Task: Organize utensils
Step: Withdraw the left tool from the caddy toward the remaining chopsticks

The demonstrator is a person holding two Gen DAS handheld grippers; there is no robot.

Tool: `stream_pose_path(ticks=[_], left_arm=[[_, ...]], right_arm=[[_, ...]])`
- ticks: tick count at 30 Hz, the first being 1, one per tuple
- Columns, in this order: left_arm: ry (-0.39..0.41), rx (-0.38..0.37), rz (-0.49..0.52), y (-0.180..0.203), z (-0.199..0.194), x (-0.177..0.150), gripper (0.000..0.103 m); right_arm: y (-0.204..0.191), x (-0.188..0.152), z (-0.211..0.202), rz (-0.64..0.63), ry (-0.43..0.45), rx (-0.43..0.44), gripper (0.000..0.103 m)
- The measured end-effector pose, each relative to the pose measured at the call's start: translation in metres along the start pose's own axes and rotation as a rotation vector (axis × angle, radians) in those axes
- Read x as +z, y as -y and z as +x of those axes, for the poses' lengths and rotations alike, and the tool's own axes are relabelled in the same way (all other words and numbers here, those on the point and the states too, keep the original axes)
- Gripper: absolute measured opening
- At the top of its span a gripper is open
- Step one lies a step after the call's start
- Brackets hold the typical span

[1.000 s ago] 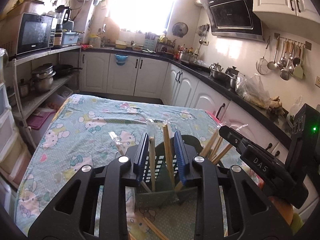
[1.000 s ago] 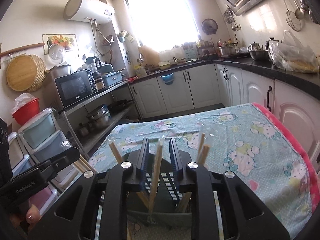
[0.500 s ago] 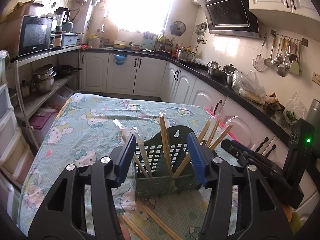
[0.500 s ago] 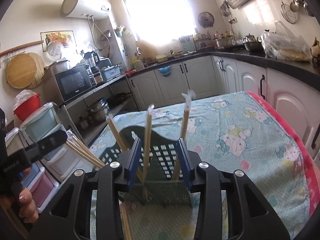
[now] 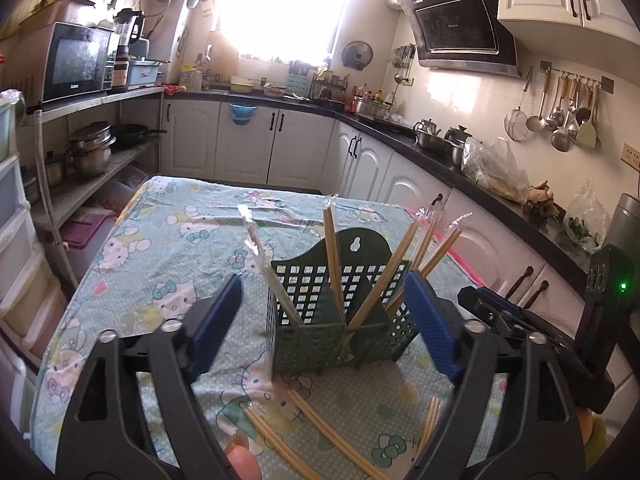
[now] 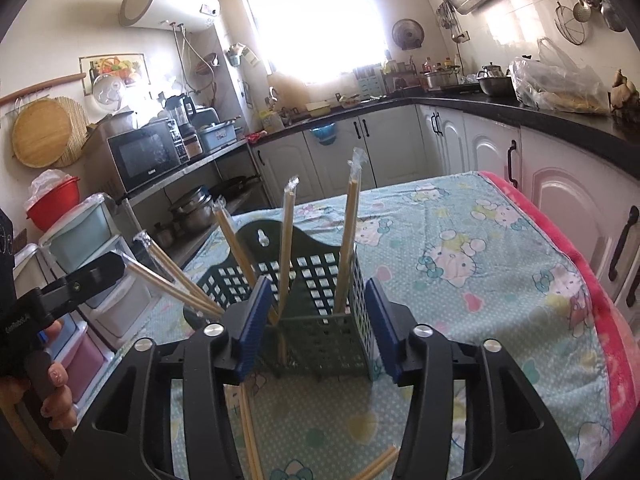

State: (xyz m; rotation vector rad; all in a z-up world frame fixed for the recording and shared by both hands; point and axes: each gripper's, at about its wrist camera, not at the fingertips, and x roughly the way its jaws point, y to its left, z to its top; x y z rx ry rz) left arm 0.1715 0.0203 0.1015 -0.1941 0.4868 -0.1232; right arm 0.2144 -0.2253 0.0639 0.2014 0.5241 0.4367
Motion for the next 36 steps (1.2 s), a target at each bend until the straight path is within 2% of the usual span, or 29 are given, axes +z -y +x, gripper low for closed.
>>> stream_pose_path(ticks=[11, 12, 36], left_arm=[[-0.015, 0.003, -0.013, -0.004, -0.007, -0.02, 0.089], [-0.017, 0.004, -0.015, -0.004, -0.008, -0.022, 0.092], [-0.091, 0.027, -0.041, -0.015, -0.014, -0.071, 0.092]], right_arm=[[0.005, -0.02, -0.012, 0.01, -0.036, -0.01, 0.063], [0.007, -0.022, -0.014, 0.015, -0.037, -0.011, 0.064], [0.011, -0.063, -0.03, 0.022, -0.138, -0.02, 0.07]])
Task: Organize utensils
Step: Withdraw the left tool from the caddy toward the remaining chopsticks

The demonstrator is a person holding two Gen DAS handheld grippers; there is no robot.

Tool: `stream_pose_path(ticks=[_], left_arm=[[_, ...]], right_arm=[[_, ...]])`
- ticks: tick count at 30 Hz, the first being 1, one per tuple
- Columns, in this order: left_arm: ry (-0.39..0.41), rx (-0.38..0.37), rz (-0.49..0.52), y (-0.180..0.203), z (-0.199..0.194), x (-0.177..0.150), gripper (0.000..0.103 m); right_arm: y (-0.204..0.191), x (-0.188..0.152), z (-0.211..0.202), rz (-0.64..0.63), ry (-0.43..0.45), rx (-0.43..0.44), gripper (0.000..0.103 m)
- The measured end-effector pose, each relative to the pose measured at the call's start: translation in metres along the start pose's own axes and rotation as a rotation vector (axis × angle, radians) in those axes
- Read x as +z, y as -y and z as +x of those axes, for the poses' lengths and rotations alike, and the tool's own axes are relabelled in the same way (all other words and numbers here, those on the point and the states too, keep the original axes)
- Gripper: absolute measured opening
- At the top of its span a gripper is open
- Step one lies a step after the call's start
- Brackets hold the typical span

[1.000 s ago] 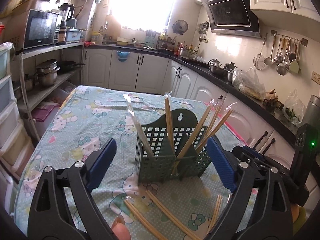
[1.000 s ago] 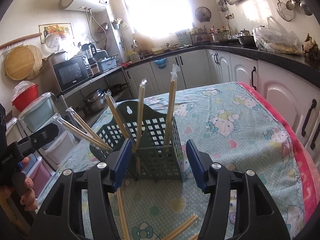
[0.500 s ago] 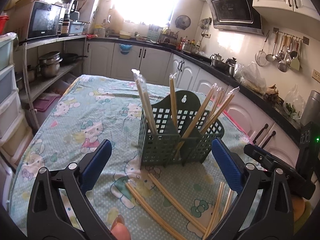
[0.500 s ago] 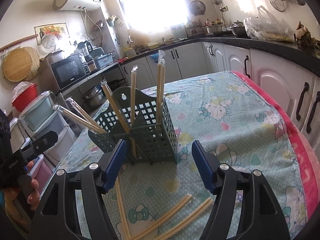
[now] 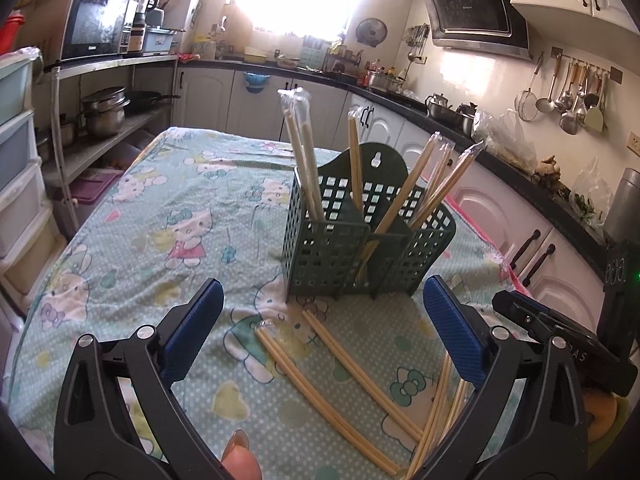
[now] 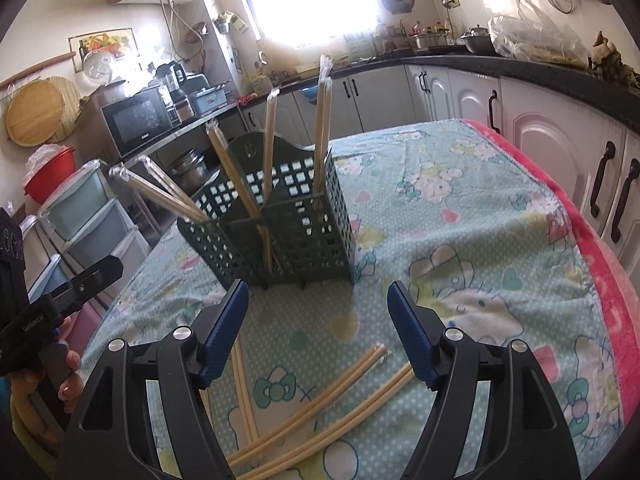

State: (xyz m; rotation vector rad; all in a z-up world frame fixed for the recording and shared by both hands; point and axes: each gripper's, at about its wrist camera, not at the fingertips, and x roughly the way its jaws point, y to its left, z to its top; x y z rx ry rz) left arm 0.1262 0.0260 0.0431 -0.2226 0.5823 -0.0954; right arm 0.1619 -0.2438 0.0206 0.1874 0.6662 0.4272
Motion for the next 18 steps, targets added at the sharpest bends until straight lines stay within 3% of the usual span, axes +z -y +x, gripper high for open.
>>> stream_pose_path(ticks=[18], left_arm=[[-0.089, 0.047, -0.021, -0.014, 0.018, -0.033, 0.092]], right_arm=[[-0.003, -0.025, 0.004, -0.018, -0.058, 0.005, 0.07]])
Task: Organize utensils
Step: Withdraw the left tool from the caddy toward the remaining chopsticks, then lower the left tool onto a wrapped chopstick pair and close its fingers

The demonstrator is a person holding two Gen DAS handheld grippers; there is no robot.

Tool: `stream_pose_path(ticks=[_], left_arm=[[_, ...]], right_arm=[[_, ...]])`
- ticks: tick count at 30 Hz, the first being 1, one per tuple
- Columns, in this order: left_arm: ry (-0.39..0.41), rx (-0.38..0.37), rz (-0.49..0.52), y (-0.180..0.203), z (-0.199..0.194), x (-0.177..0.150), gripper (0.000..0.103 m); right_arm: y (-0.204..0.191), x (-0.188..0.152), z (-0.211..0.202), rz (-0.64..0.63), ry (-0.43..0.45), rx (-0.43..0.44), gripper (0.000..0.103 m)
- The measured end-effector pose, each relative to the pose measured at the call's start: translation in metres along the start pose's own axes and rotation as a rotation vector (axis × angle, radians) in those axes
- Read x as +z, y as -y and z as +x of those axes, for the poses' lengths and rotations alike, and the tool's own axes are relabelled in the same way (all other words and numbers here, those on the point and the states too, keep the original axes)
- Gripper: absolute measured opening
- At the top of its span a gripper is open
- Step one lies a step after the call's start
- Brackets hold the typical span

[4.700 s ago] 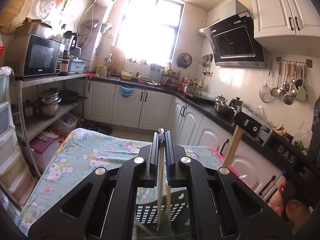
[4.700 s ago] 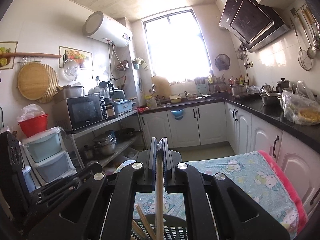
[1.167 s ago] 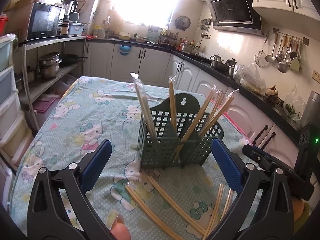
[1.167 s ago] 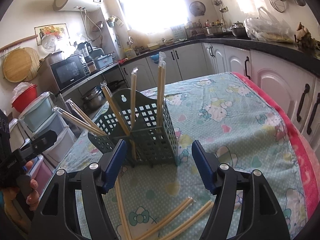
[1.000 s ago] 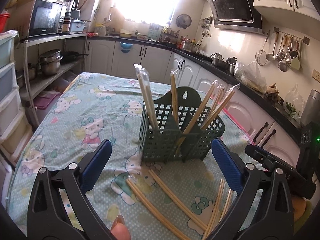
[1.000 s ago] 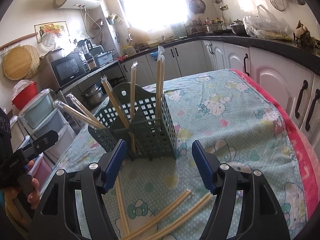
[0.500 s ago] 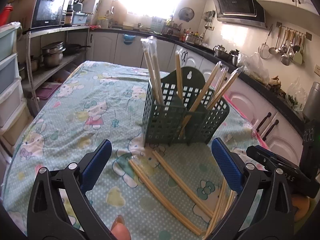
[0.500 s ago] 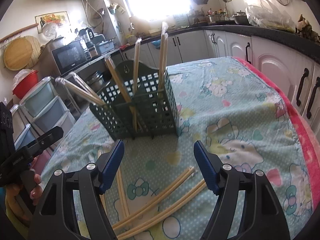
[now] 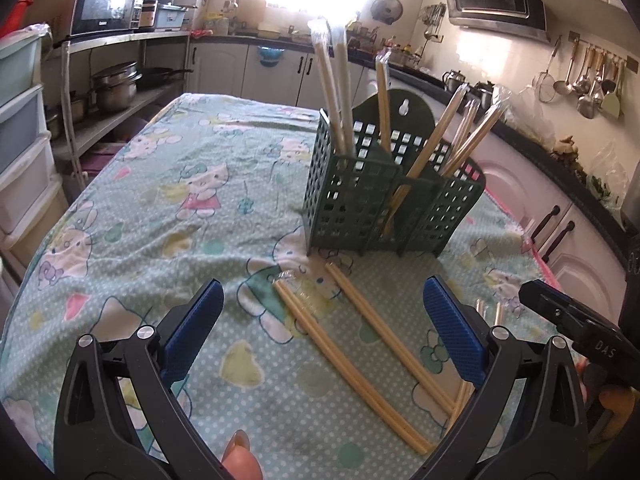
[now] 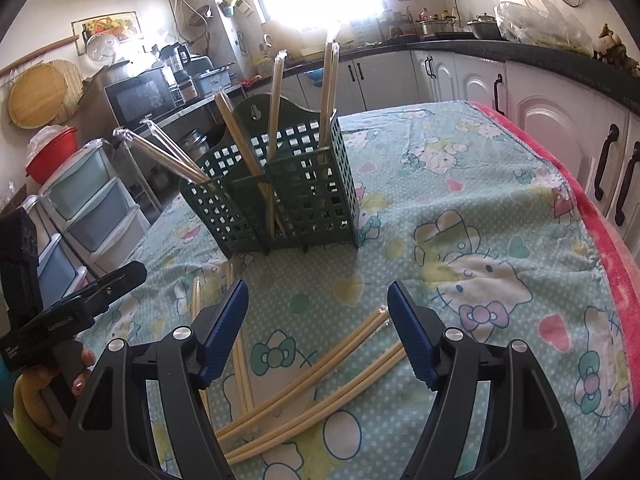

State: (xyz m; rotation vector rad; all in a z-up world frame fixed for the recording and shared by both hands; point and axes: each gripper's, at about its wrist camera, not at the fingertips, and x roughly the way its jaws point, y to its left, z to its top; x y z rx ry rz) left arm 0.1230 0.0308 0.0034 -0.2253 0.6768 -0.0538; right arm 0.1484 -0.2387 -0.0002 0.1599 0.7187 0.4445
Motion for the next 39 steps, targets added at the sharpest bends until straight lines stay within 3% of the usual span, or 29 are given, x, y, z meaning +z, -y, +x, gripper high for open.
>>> stream_pose_path(ticks=[26, 35, 39], left_arm=[[-0.165, 0.014, -0.038, -0.009, 0.05, -0.027, 0.092], [-0.183, 0.019, -0.093, -0.02, 0.068, -0.017, 0.072], [-0.189, 0.025, -0.108, -0.025, 0.076, -0.01, 0.068]], right_arm=[[0.043, -0.023, 0.015, 0.093, -0.081, -0.06, 0.07], [0.053, -0.023, 0.024, 0.129, -0.117, -0.087, 0.07], [0.057, -0.022, 0.031, 0.142, -0.144, -0.102, 0.069]])
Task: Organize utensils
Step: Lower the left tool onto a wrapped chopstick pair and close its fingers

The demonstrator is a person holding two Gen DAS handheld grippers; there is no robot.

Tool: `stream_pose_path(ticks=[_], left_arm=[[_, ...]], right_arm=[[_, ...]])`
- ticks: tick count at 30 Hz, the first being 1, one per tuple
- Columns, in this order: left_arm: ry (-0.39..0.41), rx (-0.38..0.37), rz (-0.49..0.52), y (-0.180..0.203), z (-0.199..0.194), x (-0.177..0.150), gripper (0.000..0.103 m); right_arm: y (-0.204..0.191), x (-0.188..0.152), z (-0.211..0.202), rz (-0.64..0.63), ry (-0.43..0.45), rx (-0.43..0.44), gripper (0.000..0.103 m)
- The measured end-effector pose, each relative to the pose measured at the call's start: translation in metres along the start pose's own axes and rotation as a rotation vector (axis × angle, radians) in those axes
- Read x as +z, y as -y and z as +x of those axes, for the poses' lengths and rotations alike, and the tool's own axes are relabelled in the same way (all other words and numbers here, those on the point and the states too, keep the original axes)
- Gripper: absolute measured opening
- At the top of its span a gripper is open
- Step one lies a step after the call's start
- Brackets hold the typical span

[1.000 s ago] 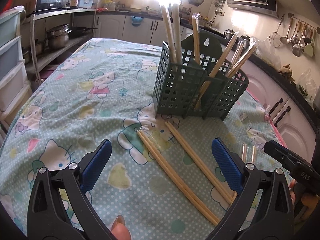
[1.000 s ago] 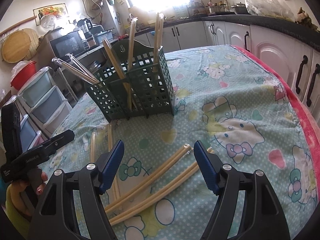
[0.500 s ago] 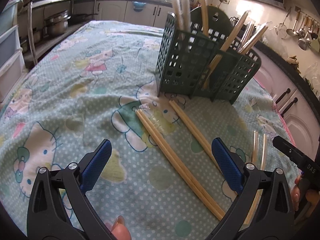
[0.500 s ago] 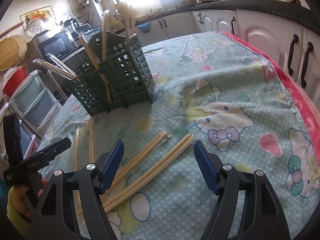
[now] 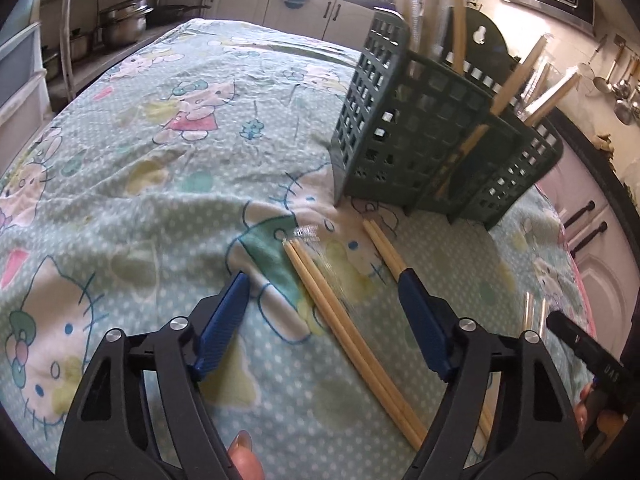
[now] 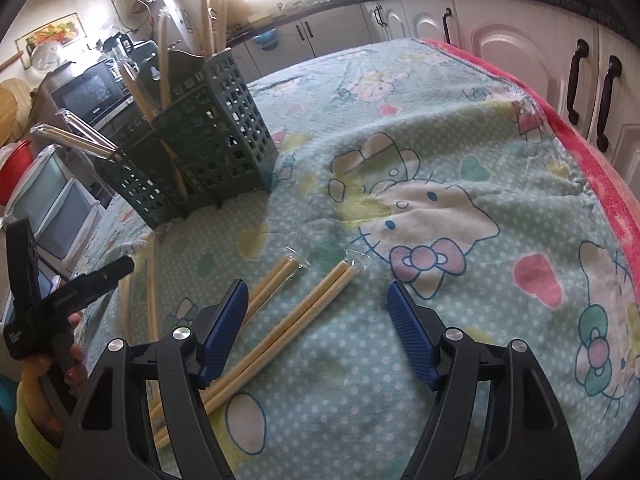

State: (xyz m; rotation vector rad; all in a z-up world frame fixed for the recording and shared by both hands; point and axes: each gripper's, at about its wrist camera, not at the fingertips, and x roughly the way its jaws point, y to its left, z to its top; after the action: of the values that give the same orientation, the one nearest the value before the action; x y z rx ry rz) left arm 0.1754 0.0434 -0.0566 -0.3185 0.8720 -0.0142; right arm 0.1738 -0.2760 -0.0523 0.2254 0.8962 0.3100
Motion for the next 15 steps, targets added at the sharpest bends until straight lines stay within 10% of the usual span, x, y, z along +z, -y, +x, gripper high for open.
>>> stream_pose_path(ticks=[15], left_arm=[[0.02, 0.078, -0.032, -0.009, 0.011, 0.016, 0.029]], right_arm=[[0.008, 0.007, 0.012, 0.007, 0.005, -0.091, 0.026]])
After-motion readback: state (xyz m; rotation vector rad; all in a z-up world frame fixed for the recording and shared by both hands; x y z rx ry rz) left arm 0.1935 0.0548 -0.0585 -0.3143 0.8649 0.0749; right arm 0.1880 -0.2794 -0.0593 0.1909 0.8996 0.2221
